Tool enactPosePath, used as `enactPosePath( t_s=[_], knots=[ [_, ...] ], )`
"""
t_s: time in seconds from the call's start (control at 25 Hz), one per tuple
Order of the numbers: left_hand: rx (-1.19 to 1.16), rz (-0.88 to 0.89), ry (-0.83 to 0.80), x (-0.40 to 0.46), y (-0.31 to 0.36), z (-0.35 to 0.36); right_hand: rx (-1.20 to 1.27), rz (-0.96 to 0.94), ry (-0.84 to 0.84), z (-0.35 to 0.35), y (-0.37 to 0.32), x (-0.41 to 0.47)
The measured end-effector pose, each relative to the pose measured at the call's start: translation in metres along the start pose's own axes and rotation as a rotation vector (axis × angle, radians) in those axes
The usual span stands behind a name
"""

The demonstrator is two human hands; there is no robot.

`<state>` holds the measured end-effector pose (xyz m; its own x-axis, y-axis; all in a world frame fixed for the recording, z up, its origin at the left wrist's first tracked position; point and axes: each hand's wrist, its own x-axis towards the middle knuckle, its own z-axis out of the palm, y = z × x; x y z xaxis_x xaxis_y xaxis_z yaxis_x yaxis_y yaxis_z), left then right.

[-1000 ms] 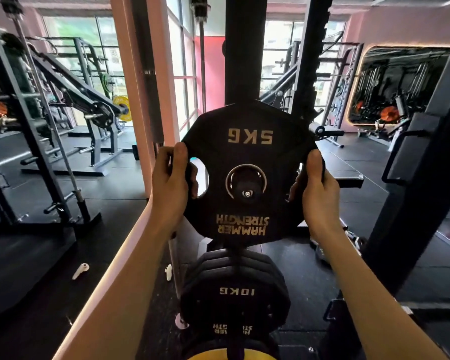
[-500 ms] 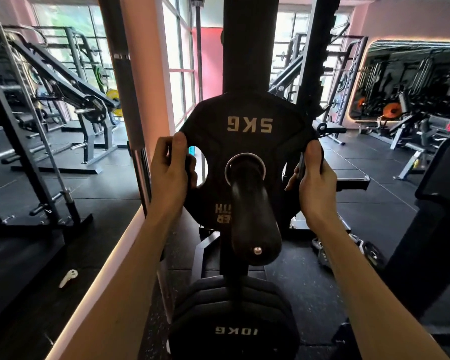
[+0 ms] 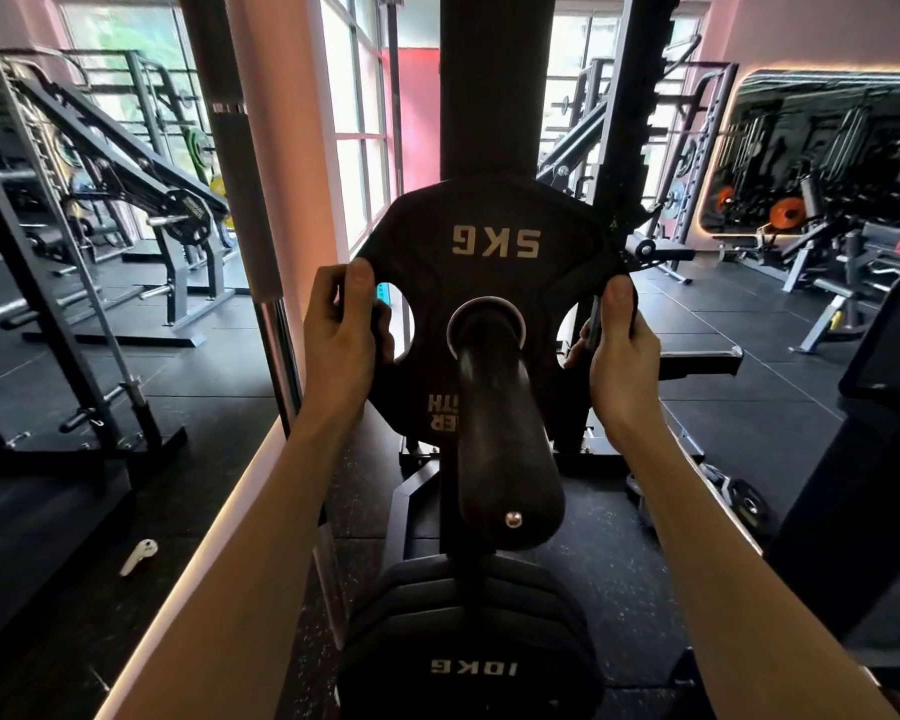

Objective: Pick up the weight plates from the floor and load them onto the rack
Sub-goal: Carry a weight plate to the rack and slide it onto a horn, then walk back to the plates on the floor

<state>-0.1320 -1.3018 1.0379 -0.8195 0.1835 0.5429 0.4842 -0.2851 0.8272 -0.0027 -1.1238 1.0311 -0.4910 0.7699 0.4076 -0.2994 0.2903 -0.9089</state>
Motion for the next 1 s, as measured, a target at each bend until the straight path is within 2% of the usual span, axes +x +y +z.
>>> enactPosePath(
  t_s=[0.12, 0.24, 0.32, 0.44, 0.68, 1.0],
  knots=[
    [0.01, -0.021, -0.01, -0.01, 0.01, 0.0, -0.061, 0.066, -0.062, -0.006, -0.006, -0.002],
    [0.157, -0.058, -0.068, -0.03, 0.02, -0.011, -0.138, 0.147, -0.191, -0.019, -0.01, -0.018],
    [0.225, -0.089, -0.098, -0.053, 0.026, -0.022, -0.169, 0.132, -0.234, -0.029, -0.011, -0.039],
    [0.261, -0.135, -0.105, -0.096, 0.042, -0.037, -0.097, 0.117, -0.2, -0.046, -0.015, -0.075],
    [0.252, -0.216, -0.021, -0.202, 0.049, -0.064, -0.017, 0.233, -0.206, -0.092, -0.001, -0.168],
    [0.352, -0.464, -0.083, -0.359, 0.008, -0.108, -0.25, 0.424, -0.21, -0.157, 0.061, -0.318]
  ],
)
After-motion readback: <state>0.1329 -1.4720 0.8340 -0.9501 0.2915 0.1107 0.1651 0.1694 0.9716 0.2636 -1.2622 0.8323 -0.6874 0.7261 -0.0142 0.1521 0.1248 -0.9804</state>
